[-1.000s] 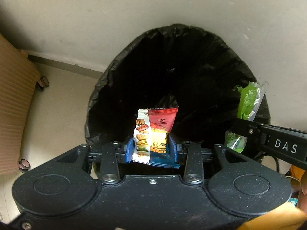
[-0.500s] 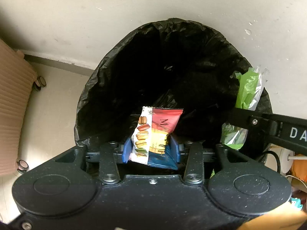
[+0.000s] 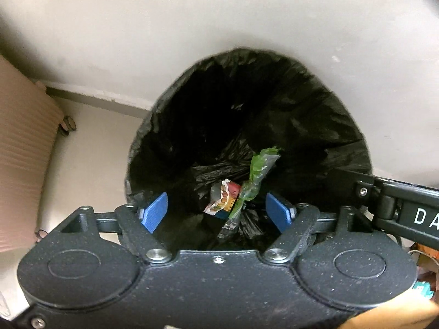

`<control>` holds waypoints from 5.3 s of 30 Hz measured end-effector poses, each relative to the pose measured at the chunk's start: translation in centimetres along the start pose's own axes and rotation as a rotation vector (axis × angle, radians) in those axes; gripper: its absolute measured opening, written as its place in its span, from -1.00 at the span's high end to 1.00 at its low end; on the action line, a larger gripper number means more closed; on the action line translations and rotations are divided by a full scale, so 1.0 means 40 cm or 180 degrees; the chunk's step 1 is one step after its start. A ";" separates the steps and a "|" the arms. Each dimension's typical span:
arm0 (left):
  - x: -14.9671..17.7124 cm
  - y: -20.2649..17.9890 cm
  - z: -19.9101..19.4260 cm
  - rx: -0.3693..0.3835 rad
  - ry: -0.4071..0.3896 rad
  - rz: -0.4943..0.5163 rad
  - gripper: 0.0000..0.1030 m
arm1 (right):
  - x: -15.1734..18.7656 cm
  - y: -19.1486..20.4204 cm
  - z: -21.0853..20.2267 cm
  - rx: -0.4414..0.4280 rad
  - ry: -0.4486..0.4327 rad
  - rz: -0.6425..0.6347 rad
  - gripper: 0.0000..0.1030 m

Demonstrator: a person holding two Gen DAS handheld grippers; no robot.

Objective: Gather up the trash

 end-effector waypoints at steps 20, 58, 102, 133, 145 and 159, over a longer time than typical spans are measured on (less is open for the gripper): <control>-0.125 -0.070 -0.718 0.0238 -0.1022 0.0261 -0.60 | -0.053 0.095 -0.650 0.0257 -0.0942 0.0190 -0.43; -0.652 -0.512 -0.634 -0.0214 -0.1114 0.0200 -0.86 | -0.577 -0.366 -0.688 0.0535 -0.0921 0.0204 -0.67; -0.698 -0.594 -0.563 -0.0098 -0.0691 0.0246 0.48 | -0.649 -0.361 -0.589 0.0238 -0.0518 -0.0214 0.68; -0.663 -0.605 -0.570 -0.0078 -0.0723 0.0080 0.48 | -0.648 -0.327 -0.558 0.0327 -0.0512 -0.0796 0.78; -0.648 -0.596 -0.577 -0.0080 -0.0750 0.0059 0.48 | -0.619 -0.297 -0.601 0.0356 -0.0802 -0.1034 -0.04; -0.636 -0.569 -0.581 -0.0072 -0.0775 -0.0079 0.48 | -0.604 -0.184 -0.523 0.1014 -0.0829 -0.2172 -0.10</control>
Point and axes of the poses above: each gripper's, at about its wrist camera, not at the fingertips, and z roughly the way its jaws point, y to its left, x to its underside, the point moved 6 cm from there along z, roughly the way its jaws point, and after that the axes turned 9 degrees about y, right-handed, at the moved point
